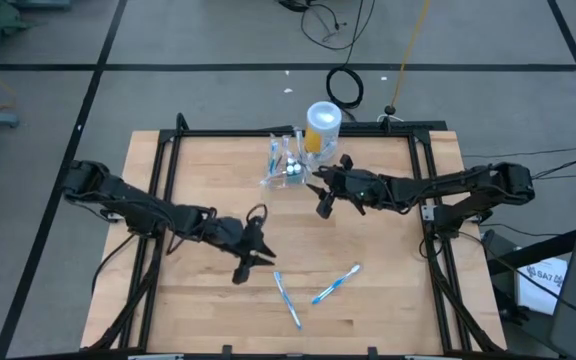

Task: Pick & Place toothbrushing station
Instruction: Put the left blue toothbrush into the left section of the transparent organizer

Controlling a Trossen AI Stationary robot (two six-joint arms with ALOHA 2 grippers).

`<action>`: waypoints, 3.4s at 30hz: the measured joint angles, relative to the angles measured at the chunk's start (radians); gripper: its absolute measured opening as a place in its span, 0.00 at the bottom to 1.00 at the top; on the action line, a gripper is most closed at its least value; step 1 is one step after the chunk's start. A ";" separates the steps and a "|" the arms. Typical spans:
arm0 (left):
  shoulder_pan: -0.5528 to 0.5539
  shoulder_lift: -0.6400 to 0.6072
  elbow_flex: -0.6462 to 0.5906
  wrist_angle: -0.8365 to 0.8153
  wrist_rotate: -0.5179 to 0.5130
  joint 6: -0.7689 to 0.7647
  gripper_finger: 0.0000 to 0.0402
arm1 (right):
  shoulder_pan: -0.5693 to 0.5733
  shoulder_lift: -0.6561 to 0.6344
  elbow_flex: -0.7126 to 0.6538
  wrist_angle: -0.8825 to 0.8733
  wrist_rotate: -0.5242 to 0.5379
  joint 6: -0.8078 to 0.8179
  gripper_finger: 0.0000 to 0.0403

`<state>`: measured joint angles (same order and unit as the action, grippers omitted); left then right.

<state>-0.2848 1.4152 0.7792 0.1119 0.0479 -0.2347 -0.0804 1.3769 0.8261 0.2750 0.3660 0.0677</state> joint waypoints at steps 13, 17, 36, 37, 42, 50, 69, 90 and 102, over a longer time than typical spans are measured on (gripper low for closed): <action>-0.049 0.277 -0.001 0.057 -0.079 -0.124 0.26 | 0.018 0.001 0.000 -0.047 0.000 0.114 0.41; -0.049 0.345 -0.001 0.119 -0.080 -0.162 0.26 | 0.043 0.001 0.000 -0.101 -0.001 0.157 0.41; -0.035 0.358 0.000 0.166 -0.045 0.023 0.26 | 0.113 0.006 -0.055 -0.032 -0.002 0.171 0.41; -0.034 0.357 0.000 0.179 -0.018 0.030 0.26 | 0.113 0.006 -0.055 -0.030 -0.002 0.165 0.41; -0.058 0.357 0.000 0.226 0.083 0.078 0.26 | 0.113 0.006 -0.055 0.006 -0.002 0.116 0.41; -0.083 0.357 0.000 0.252 0.086 0.327 0.26 | 0.113 0.006 -0.055 0.013 -0.002 0.096 0.41; -0.069 0.499 0.263 -0.160 0.118 0.408 0.26 | 0.113 0.006 -0.056 0.013 -0.002 0.096 0.41; -0.025 0.471 0.305 -0.369 0.024 0.519 0.05 | 0.113 0.006 -0.056 0.065 -0.043 0.156 0.41; -0.125 0.203 0.306 -0.492 -0.311 0.978 0.03 | 0.100 0.012 -0.056 0.072 -0.352 0.235 0.41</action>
<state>-0.4098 1.6186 1.0851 -0.3801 -0.2633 0.7435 0.0196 1.3891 0.7700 0.3466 0.0141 0.3031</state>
